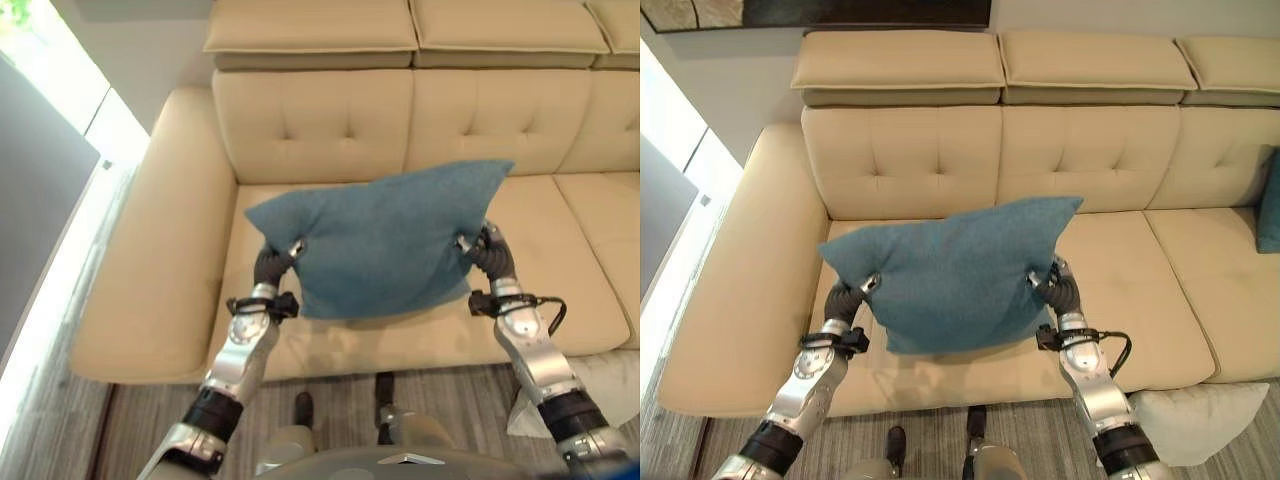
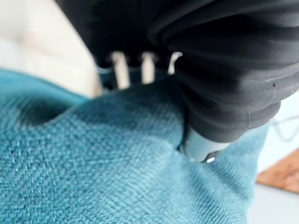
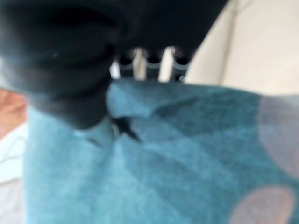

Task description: Pick up all the scattered cushions and arrange them neatly on the sofa.

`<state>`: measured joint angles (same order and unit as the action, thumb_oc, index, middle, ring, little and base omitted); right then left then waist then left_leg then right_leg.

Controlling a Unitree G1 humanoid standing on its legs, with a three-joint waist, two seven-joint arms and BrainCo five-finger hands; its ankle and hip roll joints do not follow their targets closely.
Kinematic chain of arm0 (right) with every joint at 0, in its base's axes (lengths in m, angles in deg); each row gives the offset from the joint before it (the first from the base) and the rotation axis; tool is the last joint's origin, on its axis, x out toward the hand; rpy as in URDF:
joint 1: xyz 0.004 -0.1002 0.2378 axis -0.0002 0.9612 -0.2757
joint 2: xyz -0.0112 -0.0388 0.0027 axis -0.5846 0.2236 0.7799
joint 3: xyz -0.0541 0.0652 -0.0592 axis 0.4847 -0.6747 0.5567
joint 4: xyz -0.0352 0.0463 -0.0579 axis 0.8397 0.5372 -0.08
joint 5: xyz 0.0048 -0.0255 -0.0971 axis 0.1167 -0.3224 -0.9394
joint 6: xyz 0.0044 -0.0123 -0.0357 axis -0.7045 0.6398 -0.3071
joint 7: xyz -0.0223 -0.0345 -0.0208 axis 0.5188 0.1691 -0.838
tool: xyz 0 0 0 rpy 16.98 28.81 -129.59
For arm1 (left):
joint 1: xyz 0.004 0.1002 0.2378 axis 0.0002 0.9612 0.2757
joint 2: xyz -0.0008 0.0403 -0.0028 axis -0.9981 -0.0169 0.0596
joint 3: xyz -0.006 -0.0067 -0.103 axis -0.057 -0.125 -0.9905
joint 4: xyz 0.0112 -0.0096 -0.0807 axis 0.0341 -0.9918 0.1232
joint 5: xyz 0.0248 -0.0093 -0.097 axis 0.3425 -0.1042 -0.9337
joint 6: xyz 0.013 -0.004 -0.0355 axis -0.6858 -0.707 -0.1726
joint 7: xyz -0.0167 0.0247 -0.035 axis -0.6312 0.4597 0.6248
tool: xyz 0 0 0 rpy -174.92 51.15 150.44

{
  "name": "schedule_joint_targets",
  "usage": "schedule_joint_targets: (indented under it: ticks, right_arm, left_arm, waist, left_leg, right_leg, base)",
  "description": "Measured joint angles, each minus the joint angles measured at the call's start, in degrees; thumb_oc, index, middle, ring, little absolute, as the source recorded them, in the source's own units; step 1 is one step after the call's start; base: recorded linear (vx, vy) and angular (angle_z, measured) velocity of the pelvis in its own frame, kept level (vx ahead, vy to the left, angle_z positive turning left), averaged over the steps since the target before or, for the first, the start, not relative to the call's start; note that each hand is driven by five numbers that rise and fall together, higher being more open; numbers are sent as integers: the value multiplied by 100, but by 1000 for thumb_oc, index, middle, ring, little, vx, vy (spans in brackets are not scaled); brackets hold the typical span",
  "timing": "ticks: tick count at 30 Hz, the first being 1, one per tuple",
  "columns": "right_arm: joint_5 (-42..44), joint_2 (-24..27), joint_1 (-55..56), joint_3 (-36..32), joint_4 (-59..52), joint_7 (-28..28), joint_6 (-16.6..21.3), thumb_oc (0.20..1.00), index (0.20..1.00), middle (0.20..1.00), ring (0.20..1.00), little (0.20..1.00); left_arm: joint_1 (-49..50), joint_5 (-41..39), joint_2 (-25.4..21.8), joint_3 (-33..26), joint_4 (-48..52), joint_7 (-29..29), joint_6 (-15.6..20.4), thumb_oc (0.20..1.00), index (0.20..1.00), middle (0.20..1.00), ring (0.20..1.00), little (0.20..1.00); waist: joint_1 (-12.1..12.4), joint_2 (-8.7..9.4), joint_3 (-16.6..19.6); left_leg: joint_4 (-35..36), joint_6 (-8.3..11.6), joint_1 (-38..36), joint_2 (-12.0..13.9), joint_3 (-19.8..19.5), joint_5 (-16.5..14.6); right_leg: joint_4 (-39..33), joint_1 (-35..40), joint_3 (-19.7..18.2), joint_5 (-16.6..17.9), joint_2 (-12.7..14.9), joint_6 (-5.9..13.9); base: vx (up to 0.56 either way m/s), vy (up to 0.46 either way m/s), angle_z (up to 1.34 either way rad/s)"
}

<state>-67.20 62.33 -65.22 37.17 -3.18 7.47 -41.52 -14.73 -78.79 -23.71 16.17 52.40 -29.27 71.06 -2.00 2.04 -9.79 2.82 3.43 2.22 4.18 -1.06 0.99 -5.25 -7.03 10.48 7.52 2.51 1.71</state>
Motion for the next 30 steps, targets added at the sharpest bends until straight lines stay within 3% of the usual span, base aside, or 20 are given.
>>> schedule_joint_targets:
  ticks: [6, 9, 12, 19, 30]
  right_arm:
    - [140, 86, -1692, 416, 985, 355, 1, 200, 200, 200, 200, 200]
    - [252, 327, -3172, 952, 1858, 636, -73, 200, 200, 200, 200, 200]
    - [382, 347, -3821, 1047, 2182, 756, -152, 200, 200, 200, 200, 200]
    - [463, 670, -4806, 1416, 2412, 1026, -191, 200, 200, 200, 200, 200]
    - [527, 629, -5009, 1706, 2914, 1067, -184, 200, 200, 200, 200, 200]
  left_arm:
    - [-1398, -10, -228, 23, -405, -582, 88, 200, 200, 200, 200, 200]
    - [-2767, -70, -447, 149, -1254, -1012, 134, 200, 200, 200, 200, 200]
    - [-3434, -94, -641, 323, -1629, -1146, 156, 200, 200, 200, 200, 200]
    - [-4451, -271, -811, 465, -2082, -1318, 289, 200, 200, 200, 200, 200]
    - [-4710, -522, -858, 695, -2524, -1421, 393, 200, 200, 200, 200, 200]
  waist:
    - [4, -21, -22]
    - [43, -161, -117]
    - [99, -233, -180]
    - [164, -340, -240]
    - [178, -361, -251]
  left_leg:
    - [-96, 54, 903, -33, -139, 229]
    - [-79, 75, 1431, -53, -190, 359]
    - [83, 87, 1525, -45, -194, 462]
    - [216, 76, 1834, -94, -182, 520]
    - [207, 82, 2298, -172, -130, 556]
  right_leg:
    - [4, -791, 132, 219, 41, -58]
    - [4, -1308, 159, 322, 58, -119]
    - [5, -1476, 160, 375, 47, -179]
    - [7, -1853, 155, 402, 100, -217]
    - [8, -2294, 134, 407, 183, -224]
  base:
    - [-94, -31, 12]
    - [-67, 27, 7]
    - [0, 11, 0]
    - [8, 34, 0]
    - [-5, 21, 2]
